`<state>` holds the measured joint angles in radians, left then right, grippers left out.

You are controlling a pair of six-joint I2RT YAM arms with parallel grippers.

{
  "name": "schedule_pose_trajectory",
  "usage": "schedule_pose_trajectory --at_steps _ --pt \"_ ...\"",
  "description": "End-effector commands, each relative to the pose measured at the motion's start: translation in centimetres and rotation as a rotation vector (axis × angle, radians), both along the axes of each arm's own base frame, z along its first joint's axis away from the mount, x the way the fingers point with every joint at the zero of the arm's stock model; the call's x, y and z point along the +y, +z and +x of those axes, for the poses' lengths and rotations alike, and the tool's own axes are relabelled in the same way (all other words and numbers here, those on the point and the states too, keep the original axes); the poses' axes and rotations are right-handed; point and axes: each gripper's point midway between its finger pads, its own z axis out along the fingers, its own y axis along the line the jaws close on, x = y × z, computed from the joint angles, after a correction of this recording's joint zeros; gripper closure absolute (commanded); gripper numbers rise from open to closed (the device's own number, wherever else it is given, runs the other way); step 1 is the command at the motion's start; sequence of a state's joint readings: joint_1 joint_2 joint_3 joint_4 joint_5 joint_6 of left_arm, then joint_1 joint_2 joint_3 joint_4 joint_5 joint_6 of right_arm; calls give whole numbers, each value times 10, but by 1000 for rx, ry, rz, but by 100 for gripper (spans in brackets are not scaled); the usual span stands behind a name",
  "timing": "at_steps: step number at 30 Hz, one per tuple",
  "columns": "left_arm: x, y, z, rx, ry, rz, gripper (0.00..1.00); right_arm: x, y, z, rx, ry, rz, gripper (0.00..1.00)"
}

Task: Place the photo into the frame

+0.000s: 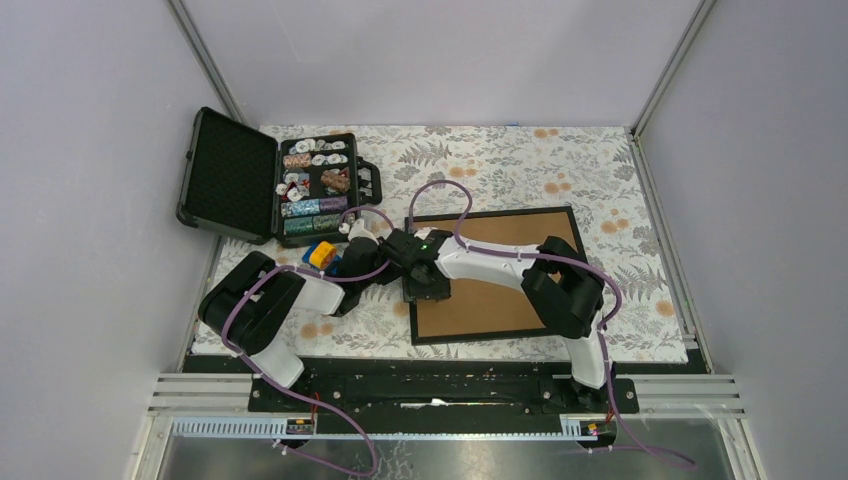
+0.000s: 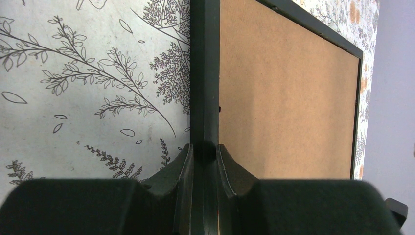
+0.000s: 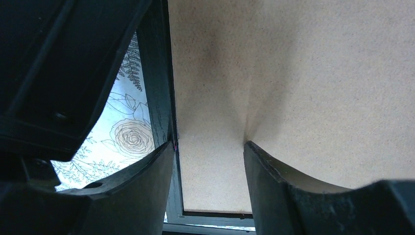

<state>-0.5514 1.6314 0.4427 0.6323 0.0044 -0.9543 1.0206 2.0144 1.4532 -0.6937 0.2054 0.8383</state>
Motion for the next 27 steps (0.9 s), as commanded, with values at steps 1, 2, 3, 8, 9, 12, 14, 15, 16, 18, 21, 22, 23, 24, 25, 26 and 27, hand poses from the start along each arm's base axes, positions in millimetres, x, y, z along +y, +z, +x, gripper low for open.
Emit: schedule_pose_trajectory --at_steps 1,2,3,8,9,12,14,15,16,18,21,22,23,24,25,26,27 --pt "44 -74 -52 256 9 226 100 -45 -36 -21 52 -13 -223 39" --pt "45 -74 -52 257 10 227 100 -47 -36 -22 52 -16 -225 40" --pt "45 -74 -52 257 10 227 100 -49 -36 -23 53 -16 -228 41" --pt "44 -73 -52 257 8 226 100 -55 -37 -26 57 -30 -228 44" --pt "44 -74 -52 257 8 227 100 -56 -38 -26 58 -34 -226 45" --pt "45 -73 -52 256 9 228 100 -56 -38 -25 62 -45 -199 47" --pt "45 -74 -52 258 8 229 100 -57 -37 -24 61 -55 -181 49" --pt "45 -74 -52 257 8 228 100 -58 -36 -23 62 -61 -167 50" --pt "45 -74 -52 259 9 229 100 -58 -36 -22 65 -66 -155 51" --pt "45 -74 -52 258 8 228 100 -61 -34 -20 59 -74 -146 54" --pt "44 -74 -52 257 7 228 100 -58 -34 -18 59 -67 -144 57" --pt "44 -74 -52 257 6 228 100 -57 -36 -17 62 -65 -148 59" --pt "44 -74 -52 258 8 228 100 -56 -37 -17 64 -62 -153 60" --pt "44 -74 -52 259 7 228 100 -55 -39 -16 66 -59 -160 61" --pt "44 -74 -52 259 7 228 100 -54 -40 -16 70 -53 -164 61" --pt "44 -74 -52 258 6 228 100 -51 -40 -16 75 -47 -159 60" --pt "44 -74 -52 259 7 228 100 -49 -41 -17 82 -39 -146 59"
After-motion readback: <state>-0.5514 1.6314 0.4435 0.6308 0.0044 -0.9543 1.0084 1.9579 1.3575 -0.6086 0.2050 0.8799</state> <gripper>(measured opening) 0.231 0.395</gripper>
